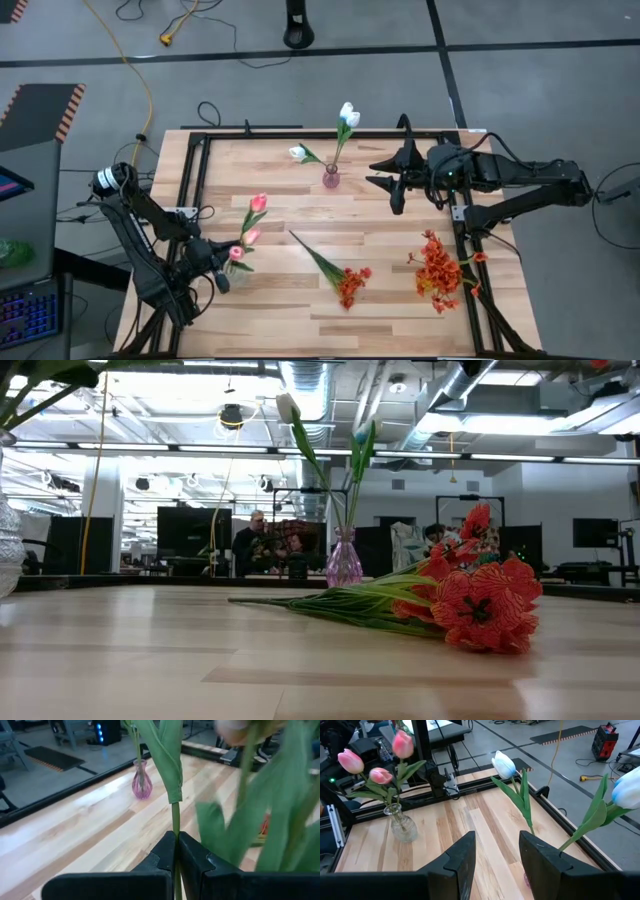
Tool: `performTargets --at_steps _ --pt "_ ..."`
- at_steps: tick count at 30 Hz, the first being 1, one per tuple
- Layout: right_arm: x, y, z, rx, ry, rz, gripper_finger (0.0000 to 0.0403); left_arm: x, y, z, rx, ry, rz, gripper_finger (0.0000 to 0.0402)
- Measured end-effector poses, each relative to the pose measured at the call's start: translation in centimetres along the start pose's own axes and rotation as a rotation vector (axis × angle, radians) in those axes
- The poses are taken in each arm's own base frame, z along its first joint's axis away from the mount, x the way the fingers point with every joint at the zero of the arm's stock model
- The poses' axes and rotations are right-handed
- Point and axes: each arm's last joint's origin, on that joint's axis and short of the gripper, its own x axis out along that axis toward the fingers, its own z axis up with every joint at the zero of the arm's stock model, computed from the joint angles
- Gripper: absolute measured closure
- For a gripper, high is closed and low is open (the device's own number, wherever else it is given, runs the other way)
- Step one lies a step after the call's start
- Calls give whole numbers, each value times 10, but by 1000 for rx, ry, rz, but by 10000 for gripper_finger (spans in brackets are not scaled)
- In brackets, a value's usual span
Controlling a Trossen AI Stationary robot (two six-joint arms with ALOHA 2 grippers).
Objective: Sort flowers into vase by color
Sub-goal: Put the pink flower into the transparent vase
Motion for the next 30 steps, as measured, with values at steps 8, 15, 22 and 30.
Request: performTargets --at_steps 8,15,22,30 --pt "0 0 0 0 -1 0 226 0 0 -1 -4 28 9 401" --pt "0 0 1 4 -14 3 226 0 0 -1 -3 28 9 371" --pt "0 0 2 6 -22 4 226 0 0 0 8 35 12 319" --pt "0 0 2 6 -21 4 226 -7 -7 12 67 135 18 303"
